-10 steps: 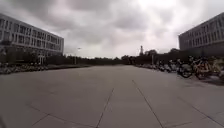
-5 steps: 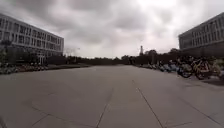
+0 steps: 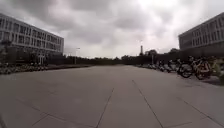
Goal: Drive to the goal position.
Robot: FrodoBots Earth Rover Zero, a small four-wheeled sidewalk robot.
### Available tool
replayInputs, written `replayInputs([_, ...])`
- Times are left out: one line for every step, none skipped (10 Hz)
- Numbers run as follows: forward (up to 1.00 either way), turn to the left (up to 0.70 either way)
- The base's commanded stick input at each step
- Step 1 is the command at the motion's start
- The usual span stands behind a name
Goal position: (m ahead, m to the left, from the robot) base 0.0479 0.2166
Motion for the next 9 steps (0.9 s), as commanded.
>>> replayInputs([0.05,0.00])
replayInputs([0.05,0.00])
replayInputs([0.05,0.00])
replayInputs([0.05,0.00])
replayInputs([0.05,0.00])
replayInputs([0.05,0.00])
replayInputs([0.05,0.00])
replayInputs([0.05,0.00])
replayInputs([0.05,0.00])
